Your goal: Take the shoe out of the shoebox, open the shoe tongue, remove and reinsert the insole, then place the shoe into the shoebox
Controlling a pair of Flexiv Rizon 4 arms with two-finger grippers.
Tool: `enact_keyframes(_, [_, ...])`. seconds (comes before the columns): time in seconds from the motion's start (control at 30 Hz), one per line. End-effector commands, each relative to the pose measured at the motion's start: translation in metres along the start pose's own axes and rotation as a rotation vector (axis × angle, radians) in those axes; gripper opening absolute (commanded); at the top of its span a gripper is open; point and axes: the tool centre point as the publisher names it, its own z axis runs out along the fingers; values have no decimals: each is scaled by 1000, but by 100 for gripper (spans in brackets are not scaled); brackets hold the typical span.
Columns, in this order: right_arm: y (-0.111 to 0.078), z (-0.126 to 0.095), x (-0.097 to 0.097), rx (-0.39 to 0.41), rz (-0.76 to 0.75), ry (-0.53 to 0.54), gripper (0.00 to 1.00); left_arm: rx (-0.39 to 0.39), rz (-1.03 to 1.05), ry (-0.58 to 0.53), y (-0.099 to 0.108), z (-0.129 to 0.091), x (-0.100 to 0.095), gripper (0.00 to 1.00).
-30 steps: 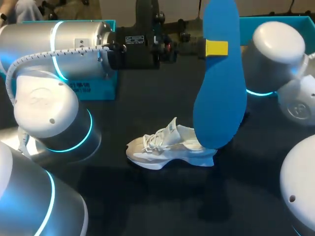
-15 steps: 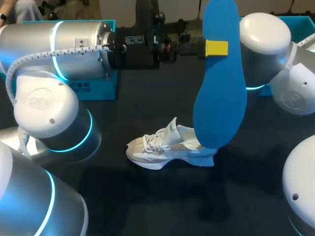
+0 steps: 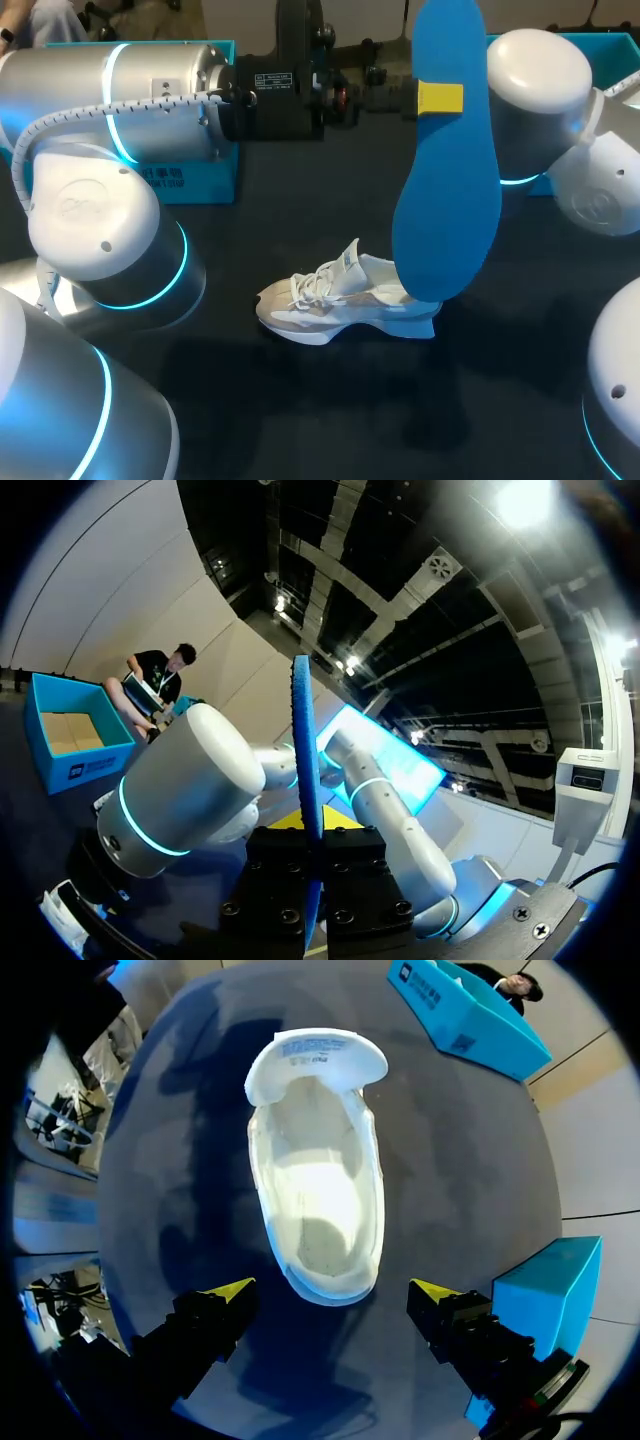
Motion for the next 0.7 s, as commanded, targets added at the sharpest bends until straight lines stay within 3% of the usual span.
enact_keyframes(0.03, [-1, 0, 1, -1, 0, -3, 100, 1, 0, -2, 2, 0, 0, 0])
enact_keyframes(0.4, [20, -6, -11, 0, -6, -3, 100, 1, 0, -2, 2, 0, 0, 0])
enact_keyframes(0.7, [38, 18, -25, -21, -41, 24, 100, 1, 0, -2, 2, 0, 0, 0])
